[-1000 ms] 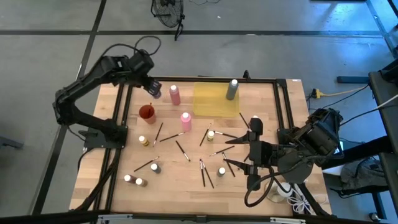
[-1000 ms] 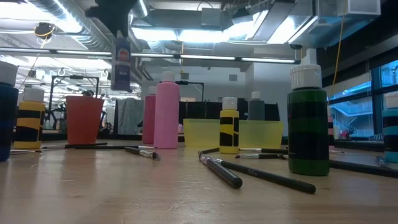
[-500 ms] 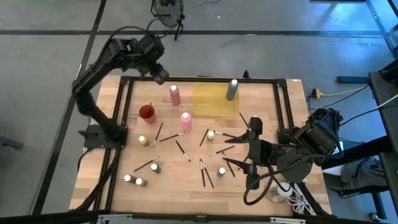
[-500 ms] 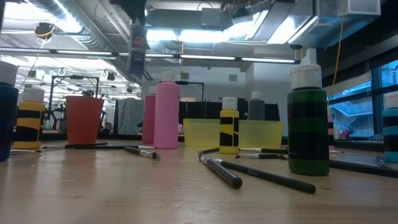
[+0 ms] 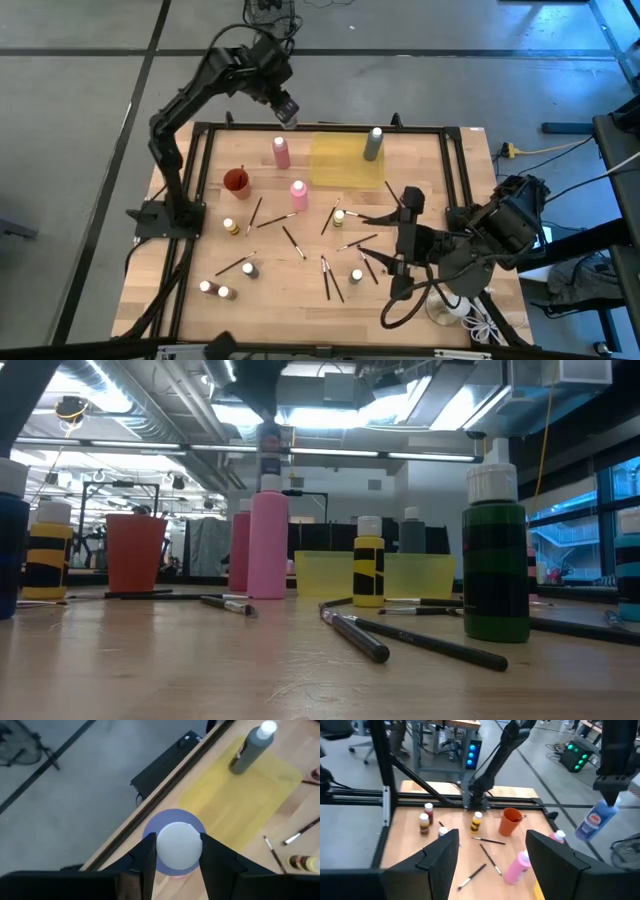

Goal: Pick & Place Paint Supplies
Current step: Put the large purple paint bottle into the yellow bin

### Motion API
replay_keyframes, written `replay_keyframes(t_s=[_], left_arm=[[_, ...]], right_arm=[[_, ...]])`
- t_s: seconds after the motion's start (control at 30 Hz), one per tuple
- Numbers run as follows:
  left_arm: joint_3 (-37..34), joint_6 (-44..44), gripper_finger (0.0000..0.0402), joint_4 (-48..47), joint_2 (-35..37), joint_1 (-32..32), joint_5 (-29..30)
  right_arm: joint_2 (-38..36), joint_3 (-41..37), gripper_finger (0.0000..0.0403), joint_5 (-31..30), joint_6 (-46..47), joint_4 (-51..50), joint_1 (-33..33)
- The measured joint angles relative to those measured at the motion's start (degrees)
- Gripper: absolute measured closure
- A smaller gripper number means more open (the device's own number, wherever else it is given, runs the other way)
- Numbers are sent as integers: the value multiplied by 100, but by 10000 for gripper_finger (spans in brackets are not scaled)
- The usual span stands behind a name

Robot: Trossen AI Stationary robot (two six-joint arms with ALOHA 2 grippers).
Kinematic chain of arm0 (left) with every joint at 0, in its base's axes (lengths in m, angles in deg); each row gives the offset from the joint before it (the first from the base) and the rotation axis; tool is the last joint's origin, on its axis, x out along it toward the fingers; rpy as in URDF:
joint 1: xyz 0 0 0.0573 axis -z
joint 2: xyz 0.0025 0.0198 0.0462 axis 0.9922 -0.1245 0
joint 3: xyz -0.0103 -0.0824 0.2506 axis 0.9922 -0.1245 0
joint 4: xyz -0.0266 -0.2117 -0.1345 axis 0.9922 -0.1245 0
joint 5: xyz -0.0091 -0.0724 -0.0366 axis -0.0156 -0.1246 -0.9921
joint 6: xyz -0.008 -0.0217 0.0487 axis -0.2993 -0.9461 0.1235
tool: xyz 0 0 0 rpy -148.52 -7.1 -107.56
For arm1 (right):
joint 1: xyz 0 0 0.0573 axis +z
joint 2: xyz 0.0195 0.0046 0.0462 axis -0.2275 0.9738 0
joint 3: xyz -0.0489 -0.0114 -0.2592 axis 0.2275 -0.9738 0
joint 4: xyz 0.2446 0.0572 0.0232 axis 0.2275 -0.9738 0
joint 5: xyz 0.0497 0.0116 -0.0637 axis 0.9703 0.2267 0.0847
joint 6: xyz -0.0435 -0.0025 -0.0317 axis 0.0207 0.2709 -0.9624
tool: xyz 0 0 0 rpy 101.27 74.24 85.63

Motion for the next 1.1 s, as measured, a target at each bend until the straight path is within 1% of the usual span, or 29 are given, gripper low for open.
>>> replay_keyframes(t_s=[0.1, 0.23, 0.47, 0.77, 1.1], left_arm=[[2, 5, 283, 434, -114, 11, -500], [9, 8, 283, 714, -242, 50, -707], [11, 9, 283, 852, -518, 160, -760], [9, 151, 283, 1090, -1033, 331, -779], [9, 388, 283, 1139, -1487, 483, -781]], right_arm=[[-15, -2, 169, -41, -89, -138, -58], [-83, -1, 169, -105, -281, -268, -173], [-176, -2, 169, -36, -608, -341, -386], [-199, -2, 169, 423, -551, -504, -610], [-199, -2, 169, 417, -403, -656, -612]])
